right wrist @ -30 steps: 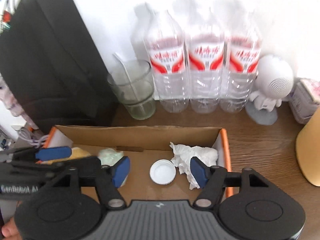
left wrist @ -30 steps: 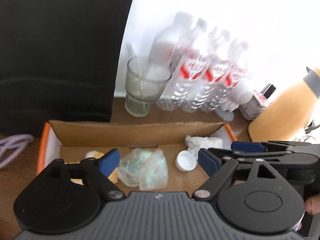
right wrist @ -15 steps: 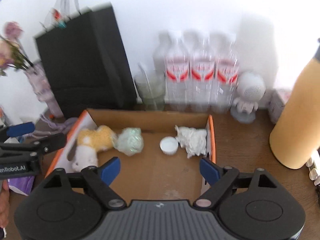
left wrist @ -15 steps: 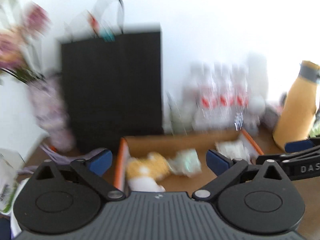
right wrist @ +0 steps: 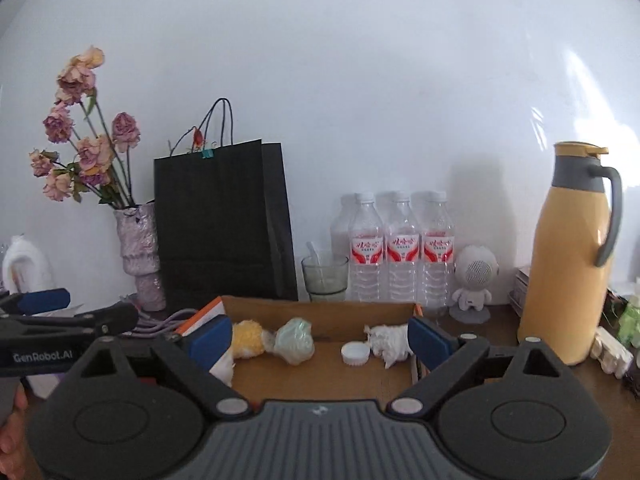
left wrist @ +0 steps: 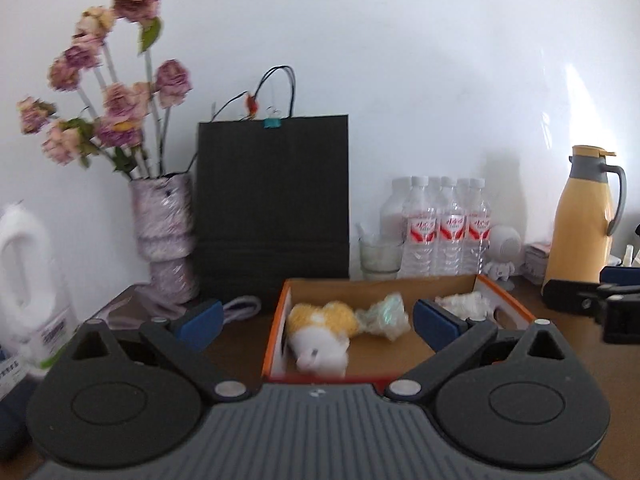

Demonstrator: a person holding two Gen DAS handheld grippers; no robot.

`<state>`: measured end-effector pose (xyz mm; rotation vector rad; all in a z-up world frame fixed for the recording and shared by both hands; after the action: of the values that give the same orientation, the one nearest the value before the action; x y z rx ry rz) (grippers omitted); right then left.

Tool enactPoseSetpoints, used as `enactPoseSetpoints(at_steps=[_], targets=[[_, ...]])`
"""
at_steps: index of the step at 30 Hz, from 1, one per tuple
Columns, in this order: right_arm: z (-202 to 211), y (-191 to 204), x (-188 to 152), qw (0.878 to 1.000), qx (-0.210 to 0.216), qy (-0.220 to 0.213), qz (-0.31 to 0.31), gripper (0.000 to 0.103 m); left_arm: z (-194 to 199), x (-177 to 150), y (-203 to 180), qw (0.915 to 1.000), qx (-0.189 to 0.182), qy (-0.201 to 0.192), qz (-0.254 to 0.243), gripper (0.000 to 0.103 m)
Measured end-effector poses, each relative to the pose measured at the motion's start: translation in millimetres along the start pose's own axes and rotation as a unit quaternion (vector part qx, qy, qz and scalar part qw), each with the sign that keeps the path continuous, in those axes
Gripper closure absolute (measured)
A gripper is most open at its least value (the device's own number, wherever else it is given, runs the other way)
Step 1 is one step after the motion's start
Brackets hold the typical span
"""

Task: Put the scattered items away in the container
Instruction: 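Withdraw both tools from the box toward the table items, then grasp the black cable with the left tool while the right tool grasps the white plastic box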

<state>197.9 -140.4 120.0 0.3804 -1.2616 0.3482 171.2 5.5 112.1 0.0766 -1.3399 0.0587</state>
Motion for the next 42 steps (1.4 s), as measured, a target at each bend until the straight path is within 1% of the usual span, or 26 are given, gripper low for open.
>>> enactPoseSetpoints(at_steps=[1,2,5,6,9,11,13,14,16,17,18,20,21,22,23,24,26,28,29,30,31,33,34,36,40,42], targets=[[14,2,-10,1.0,0.013,-0.002,-0.003,0.008,12,-14,3,1.0,-0.005,0.0,0.008,0.0],[29,3,-23,1.0,0.026,0.0,-0.005,0.009,21,-28,5,0.9999,-0.005,0.01,0.013,0.0],[62,4,-67,0.999,0.042,0.031,-0.011,0.013,52,-71,7,0.9975,0.005,0.071,0.009,0.0],[72,5,-81,0.998,0.043,0.045,-0.01,0.016,66,-84,8,0.9963,0.007,0.085,0.014,0.0],[103,10,-113,0.996,0.045,0.078,-0.004,0.018,100,-110,5,0.9937,-0.027,0.105,0.027,0.0],[114,10,-128,0.994,0.03,0.102,-0.01,0.018,102,-118,2,0.9923,-0.035,0.118,0.013,0.0],[113,9,-141,0.991,0.02,0.132,-0.023,0.018,88,-115,2,0.9923,-0.034,0.119,-0.007,0.002],[109,10,-144,0.989,0.021,0.143,-0.028,0.018,77,-108,2,0.9926,-0.034,0.116,-0.014,0.006],[102,12,-144,0.988,0.027,0.145,-0.037,0.016,52,-91,1,0.9918,-0.064,0.11,-0.017,0.009],[97,14,-143,0.988,0.026,0.147,-0.038,0.015,36,-83,-2,0.9891,-0.087,0.118,-0.016,0.01],[92,16,-142,0.988,0.022,0.15,-0.038,0.014,21,-76,-5,0.9862,-0.105,0.127,-0.015,0.014],[83,19,-141,0.987,0.014,0.158,-0.035,0.014,-10,-66,-15,0.9803,-0.129,0.148,-0.018,0.018],[80,20,-141,0.986,0.014,0.161,-0.035,0.014,-26,-65,-20,0.9767,-0.142,0.16,-0.02,0.023],[78,21,-141,0.986,0.017,0.162,-0.037,0.014,-43,-65,-24,0.9743,-0.141,0.174,-0.022,0.028],[76,21,-141,0.986,0.02,0.164,-0.039,0.014,-60,-67,-29,0.971,-0.136,0.194,-0.028,0.039],[74,22,-141,0.985,0.022,0.165,-0.04,0.014,-73,-71,-32,0.9681,-0.132,0.21,-0.034,0.054],[70,23,-140,0.985,0.023,0.169,-0.037,0.014,-96,-81,-36,0.9609,-0.123,0.244,-0.046,0.068],[67,23,-140,0.985,0.02,0.171,-0.032,0.014,-106,-91,-36,0.9519,-0.134,0.271,-0.047,0.069],[66,23,-140,0.984,0.02,0.172,-0.031,0.014,-106,-95,-34,0.9512,-0.141,0.27,-0.048,0.072],[64,23,-140,0.984,0.021,0.172,-0.031,0.014,-105,-96,-34,0.9515,-0.14,0.269,-0.051,0.077],[62,22,-141,0.984,0.02,0.173,-0.031,0.014,-104,-96,-34,0.9515,-0.138,0.27,-0.051,0.079],[56,22,-142,0.983,0.014,0.179,-0.031,0.014,-98,-93,-32,0.9524,-0.141,0.266,-0.048,0.08],[52,22,-142,0.983,0.01,0.183,-0.03,0.014,-91,-90,-31,0.9546,-0.14,0.258,-0.05,0.08],[46,22,-142,0.982,0.0,0.187,-0.027,0.015,-76,-80,-28,0.9606,-0.138,0.236,-0.05,0.081],[42,22,-141,0.983,-0.005,0.181,-0.029,0.015,-19,-46,-18,0.9748,-0.149,0.162,-0.037,0.081],[44,22,-141,0.984,-0.004,0.177,-0.029,0.015,9,-36,-11,0.9779,-0.152,0.141,-0.031,0.081]])
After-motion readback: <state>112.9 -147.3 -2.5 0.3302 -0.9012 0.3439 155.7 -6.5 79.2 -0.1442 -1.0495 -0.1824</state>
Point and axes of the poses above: each gripper's, at about its wrist camera, not at the fingertips, and z roughly against the way its jaws point, y to its left, x to its top, the point moved 5 cm from there along -z, roughly the way its jaws point, and after that the axes turned 2 degrees about -y, right-handed, at the moved point
